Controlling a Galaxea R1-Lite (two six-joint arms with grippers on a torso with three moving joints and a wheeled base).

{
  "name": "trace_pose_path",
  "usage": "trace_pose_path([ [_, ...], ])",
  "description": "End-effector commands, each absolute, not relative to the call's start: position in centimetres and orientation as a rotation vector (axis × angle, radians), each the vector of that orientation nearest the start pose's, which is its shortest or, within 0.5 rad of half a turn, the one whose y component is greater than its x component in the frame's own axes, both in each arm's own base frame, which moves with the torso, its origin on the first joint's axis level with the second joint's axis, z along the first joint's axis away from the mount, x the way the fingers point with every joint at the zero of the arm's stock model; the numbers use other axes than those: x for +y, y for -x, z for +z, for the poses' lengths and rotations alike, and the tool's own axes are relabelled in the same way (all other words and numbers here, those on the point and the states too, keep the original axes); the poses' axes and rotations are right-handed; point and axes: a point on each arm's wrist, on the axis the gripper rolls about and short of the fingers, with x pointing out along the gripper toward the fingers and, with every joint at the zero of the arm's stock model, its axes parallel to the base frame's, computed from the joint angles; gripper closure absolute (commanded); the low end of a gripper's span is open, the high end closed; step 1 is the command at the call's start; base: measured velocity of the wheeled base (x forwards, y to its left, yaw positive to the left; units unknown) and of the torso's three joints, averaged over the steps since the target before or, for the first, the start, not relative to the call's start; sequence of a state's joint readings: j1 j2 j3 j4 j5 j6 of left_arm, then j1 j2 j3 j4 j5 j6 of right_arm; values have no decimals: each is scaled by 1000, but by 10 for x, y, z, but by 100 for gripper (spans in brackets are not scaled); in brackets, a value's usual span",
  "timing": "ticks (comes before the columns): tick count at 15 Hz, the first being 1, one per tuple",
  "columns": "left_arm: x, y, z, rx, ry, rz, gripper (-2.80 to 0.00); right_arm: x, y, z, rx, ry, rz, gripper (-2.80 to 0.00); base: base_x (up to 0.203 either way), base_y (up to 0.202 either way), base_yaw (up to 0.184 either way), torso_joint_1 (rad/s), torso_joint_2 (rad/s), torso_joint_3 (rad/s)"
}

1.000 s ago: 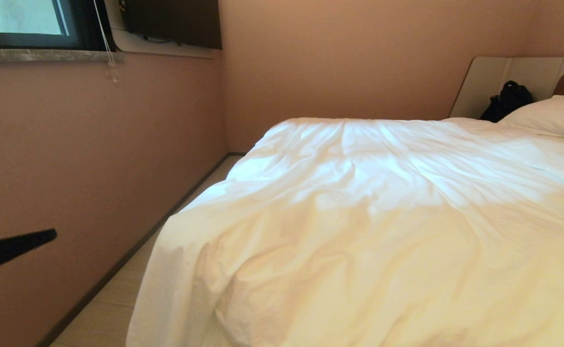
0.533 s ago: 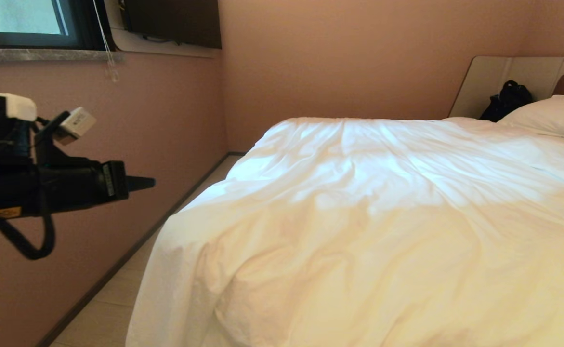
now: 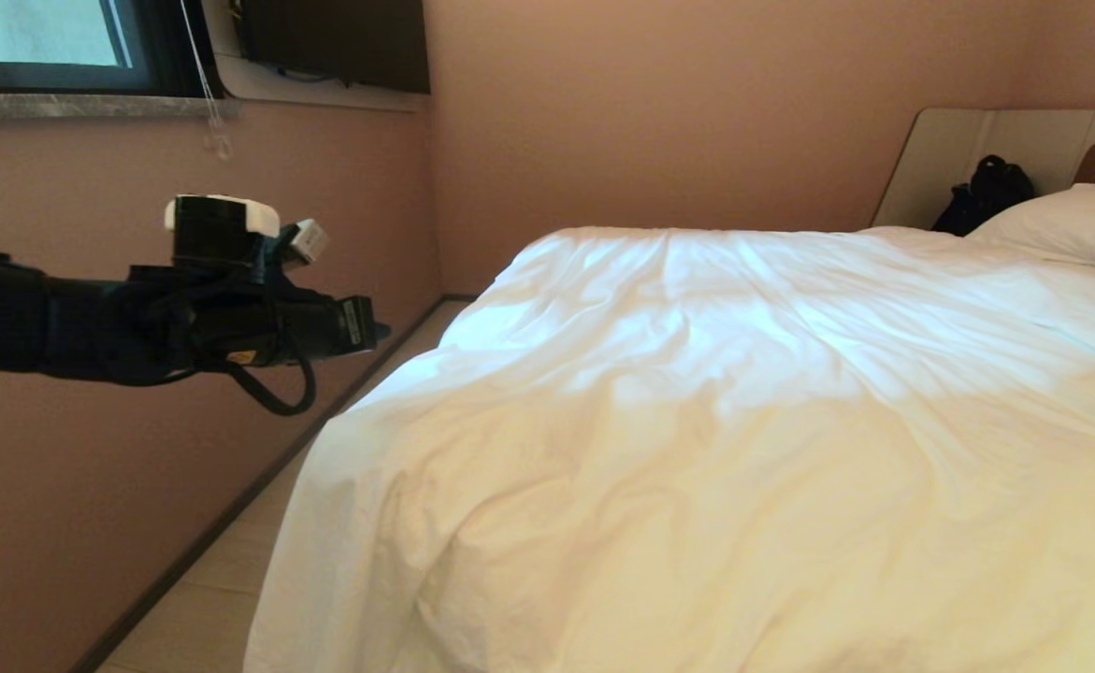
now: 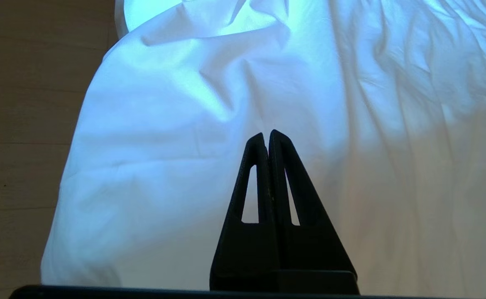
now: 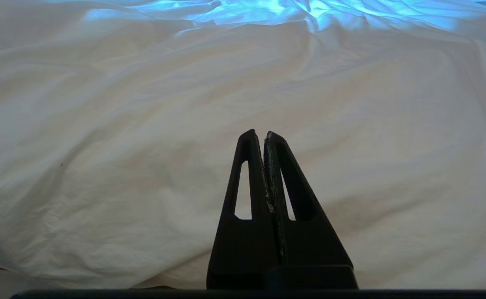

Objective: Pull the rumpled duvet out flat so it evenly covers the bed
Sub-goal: Flatten the corners of the folded blanket

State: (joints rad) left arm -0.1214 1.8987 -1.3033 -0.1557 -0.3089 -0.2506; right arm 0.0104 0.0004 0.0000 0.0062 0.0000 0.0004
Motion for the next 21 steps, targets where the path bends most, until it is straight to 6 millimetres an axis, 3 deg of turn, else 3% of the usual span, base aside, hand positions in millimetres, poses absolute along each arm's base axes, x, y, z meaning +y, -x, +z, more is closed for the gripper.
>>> trace_pose_path([
  [1, -65, -398, 178, 547, 281, -380, 0, 0, 23, 75, 6, 0, 11, 0, 0, 0, 0, 0, 0, 0],
  [4, -99, -417, 160, 576, 256, -423, 0, 0, 23, 75, 5, 0, 11, 0, 0, 0, 0, 0, 0, 0],
  [7, -131, -415, 161, 571, 230, -494, 0, 0, 23, 75, 8, 0, 11, 0, 0, 0, 0, 0, 0, 0],
  [11, -151, -406, 167, 564, 211, -547, 0, 0, 23, 75, 8, 0, 11, 0, 0, 0, 0, 0, 0, 0],
  [14, -152, -403, 147, 642, 174, -544, 0, 0, 23, 75, 8, 0, 11, 0, 0, 0, 0, 0, 0, 0],
  [18, -142, -385, 105, 777, 105, -478, 0, 0, 23, 75, 8, 0, 11, 0, 0, 0, 0, 0, 0, 0],
  [21, -133, -364, 98, 815, 87, -439, 0, 0, 23, 75, 8, 0, 11, 0, 0, 0, 0, 0, 0, 0],
])
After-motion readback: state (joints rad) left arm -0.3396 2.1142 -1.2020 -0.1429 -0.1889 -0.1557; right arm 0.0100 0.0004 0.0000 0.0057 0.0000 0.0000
